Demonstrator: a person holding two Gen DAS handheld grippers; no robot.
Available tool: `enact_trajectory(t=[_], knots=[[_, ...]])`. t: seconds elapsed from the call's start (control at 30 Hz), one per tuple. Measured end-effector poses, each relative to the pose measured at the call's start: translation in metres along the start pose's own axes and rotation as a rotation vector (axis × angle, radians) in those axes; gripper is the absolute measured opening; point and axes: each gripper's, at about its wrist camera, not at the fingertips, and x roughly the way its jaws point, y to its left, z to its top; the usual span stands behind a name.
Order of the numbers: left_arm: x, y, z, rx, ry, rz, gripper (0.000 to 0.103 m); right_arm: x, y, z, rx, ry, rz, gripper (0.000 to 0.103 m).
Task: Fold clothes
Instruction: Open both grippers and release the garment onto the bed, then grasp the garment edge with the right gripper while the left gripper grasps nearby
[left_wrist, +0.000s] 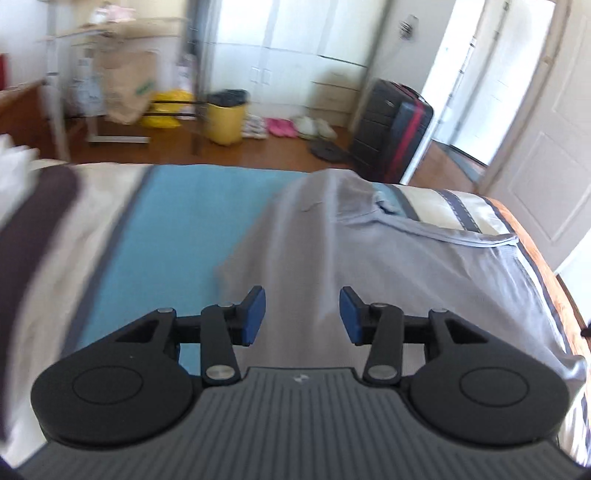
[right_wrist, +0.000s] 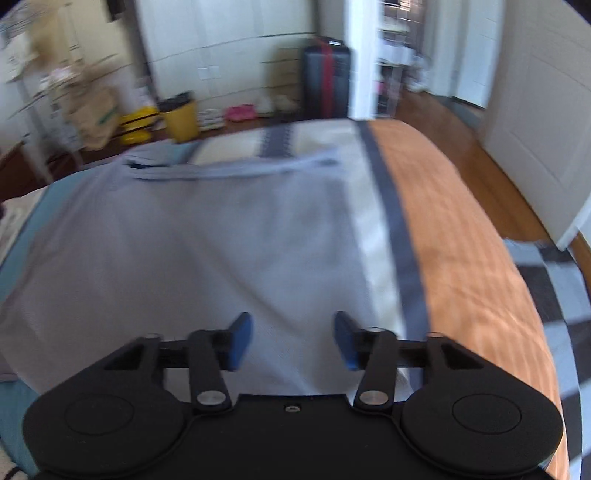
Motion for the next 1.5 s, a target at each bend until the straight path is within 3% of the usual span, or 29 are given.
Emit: enact_trajectory(t=[0.1,0.2,0.33,0.4,0.43,0.53,0.63,0.67,0.7,0.73,0.77,0.8,0.87,0.93,1.03,1.13,1.2,1.23,1.27,1.3,1.37,1.4,1.47,1.5], knots=[[0.068,0.003,0.03,0.045,-0.022,0.043,0.044,0.036,-0.001,0.053,0.009,-0.012,0.004,0.068],[0.126,0.009,0.057,0.121,-0.028,0.117,0.044,0.086,-0.028,0.094,0.151,0.017,0.07,0.068],[0.186,0.023,0.085,0.109,-0.016,0.114,0.044,0.151,-0.063,0.127,0.493,0.059,0.244,0.068],[0.21,0.027,0.096,0.071,0.005,0.059,0.045,0.183,-0.071,0.132,0.675,0.071,0.323,0.068],[0.222,0.029,0.102,0.052,0.016,0.031,0.046,0.198,-0.069,0.135,0.707,0.077,0.305,0.068],[0.257,0.031,0.11,0.018,0.044,-0.025,0.053,0.234,-0.059,0.147,0.655,0.082,0.134,0.068],[0.296,0.026,0.11,0.037,0.179,-0.069,0.052,0.245,-0.045,0.155,0.58,-0.02,0.042,0.068],[0.298,0.019,0.11,0.098,0.165,-0.046,0.048,0.248,-0.038,0.159,0.53,-0.031,-0.001,0.068],[0.3,0.011,0.109,0.159,0.15,-0.023,0.033,0.251,-0.031,0.163,0.477,-0.039,-0.043,0.066],[0.303,0.004,0.108,0.22,0.136,-0.001,0.016,0.255,-0.024,0.167,0.418,-0.038,-0.088,0.059],[0.304,-0.002,0.109,0.26,0.139,0.019,0.002,0.26,-0.017,0.171,0.359,-0.035,-0.133,0.018],[0.302,-0.006,0.109,0.268,0.131,0.029,0.002,0.264,-0.016,0.176,0.305,-0.016,-0.164,0.003],[0.289,-0.009,0.111,0.268,0.065,0.009,0.001,0.251,-0.014,0.184,0.249,-0.072,-0.195,0.003],[0.27,-0.009,0.119,0.216,-0.03,-0.04,0.001,0.225,-0.016,0.194,0.203,-0.166,-0.224,0.003],[0.25,-0.005,0.137,0.141,-0.161,-0.049,0.001,0.198,-0.025,0.221,0.195,-0.259,-0.26,0.003],[0.235,-0.007,0.154,0.077,-0.317,-0.029,0.001,0.188,-0.031,0.248,0.13,-0.34,-0.362,0.003],[0.233,-0.014,0.163,0.053,-0.376,0.063,0.003,0.191,-0.045,0.259,0.17,-0.349,-0.361,0.006],[0.241,-0.022,0.165,0.08,-0.36,0.156,0.006,0.194,-0.054,0.263,0.194,-0.329,-0.337,0.016],[0.25,-0.03,0.166,0.113,-0.308,0.255,0.01,0.198,-0.057,0.264,0.224,-0.288,-0.349,0.04],[0.251,-0.032,0.16,0.126,-0.267,0.265,0.02,0.201,-0.06,0.263,0.255,-0.245,-0.365,0.046],[0.251,-0.037,0.149,0.149,-0.185,0.283,0.025,0.191,-0.058,0.244,0.255,-0.226,-0.352,0.052],[0.239,-0.034,0.136,0.117,-0.179,0.231,0.033,0.186,-0.057,0.234,0.253,-0.219,-0.345,0.058],[0.213,-0.028,0.109,0.06,-0.141,0.14,0.045,0.175,-0.054,0.204,0.208,-0.16,-0.272,0.059],[0.201,-0.027,0.095,0.04,-0.122,0.106,0.045,0.168,-0.052,0.184,0.178,-0.129,-0.239,0.059]])
